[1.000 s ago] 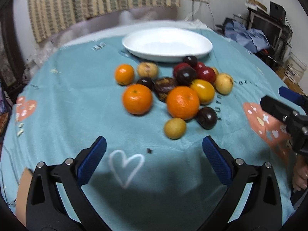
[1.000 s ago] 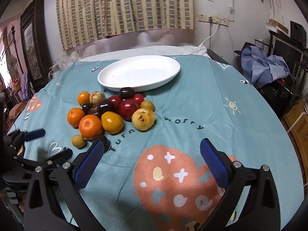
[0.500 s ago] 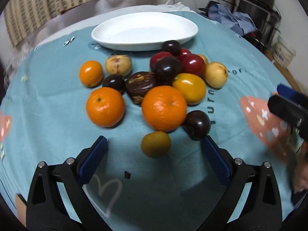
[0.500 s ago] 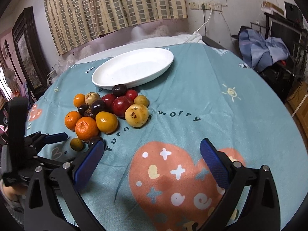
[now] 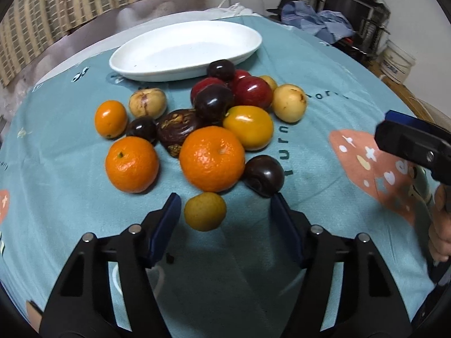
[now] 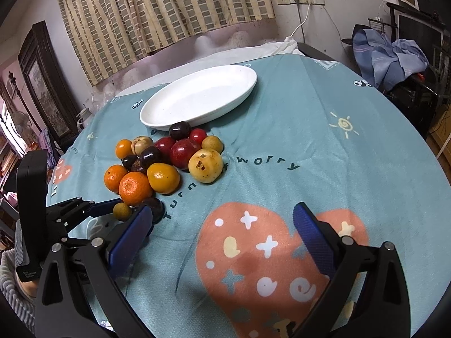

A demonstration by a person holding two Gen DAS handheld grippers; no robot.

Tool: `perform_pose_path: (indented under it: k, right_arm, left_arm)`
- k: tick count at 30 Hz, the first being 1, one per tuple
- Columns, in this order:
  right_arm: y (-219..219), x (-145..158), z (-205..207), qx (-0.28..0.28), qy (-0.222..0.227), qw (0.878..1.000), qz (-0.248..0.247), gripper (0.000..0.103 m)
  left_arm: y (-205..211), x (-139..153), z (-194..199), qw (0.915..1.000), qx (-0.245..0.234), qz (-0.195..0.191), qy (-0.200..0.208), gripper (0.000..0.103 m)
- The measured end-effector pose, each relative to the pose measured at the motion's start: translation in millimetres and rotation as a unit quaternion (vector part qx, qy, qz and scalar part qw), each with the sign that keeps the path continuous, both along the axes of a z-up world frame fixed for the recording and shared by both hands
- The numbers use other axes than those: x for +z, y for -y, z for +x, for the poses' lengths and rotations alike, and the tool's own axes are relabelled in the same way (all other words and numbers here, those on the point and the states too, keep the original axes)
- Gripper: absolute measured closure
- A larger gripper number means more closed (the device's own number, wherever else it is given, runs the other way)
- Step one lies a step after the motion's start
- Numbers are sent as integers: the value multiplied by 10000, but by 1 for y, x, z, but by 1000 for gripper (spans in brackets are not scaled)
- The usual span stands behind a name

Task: Organize fruits
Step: 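Lower the left gripper onto the small yellow fruit and close it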

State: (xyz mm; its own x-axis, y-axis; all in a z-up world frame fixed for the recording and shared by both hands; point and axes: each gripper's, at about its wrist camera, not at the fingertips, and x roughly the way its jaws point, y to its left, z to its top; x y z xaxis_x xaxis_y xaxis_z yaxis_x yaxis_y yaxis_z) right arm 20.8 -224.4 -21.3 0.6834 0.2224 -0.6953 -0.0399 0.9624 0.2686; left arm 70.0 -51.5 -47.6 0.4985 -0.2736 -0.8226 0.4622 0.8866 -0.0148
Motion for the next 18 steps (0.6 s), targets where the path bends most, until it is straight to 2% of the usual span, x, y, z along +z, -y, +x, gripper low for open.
perform_pose_path:
  k: [4, 6, 8, 10, 15, 16, 17, 18]
  right_arm:
    - [0, -1, 1, -10, -21, 10000, -14, 2]
    - [-1, -1, 1, -12, -11, 10000, -48, 2]
    - [-2, -1, 1, -15, 9, 9999, -108, 2]
    - [-3, -1, 1, -21, 13, 9998, -178, 2]
    - [-15, -5, 2, 220, -16, 9988, -445, 2]
    - [-20, -5, 1, 332, 2, 9979, -552, 9]
    - [-26, -7, 0, 434, 7, 9971, -632, 23]
    - [-31, -8, 0, 569, -11, 9959, -703, 26]
  left_arm:
    - [-11, 1, -6, 9997, -193, -170, -15, 52]
    - [-17, 1, -3, 9997, -117, -217, -38, 66]
    - [-22, 1, 0, 9993, -3, -354, -79, 72]
    - [-24, 1, 2, 9986, 117, -499, -106, 74]
    - [-22, 0, -13, 9983, 322, -439, 203, 74]
    - [-25, 3, -14, 9979, 386, -459, 263, 74]
    - [-29, 6, -16, 9968, 516, -490, 359, 74]
    - [-34, 8, -17, 9958, 634, -533, 396, 75]
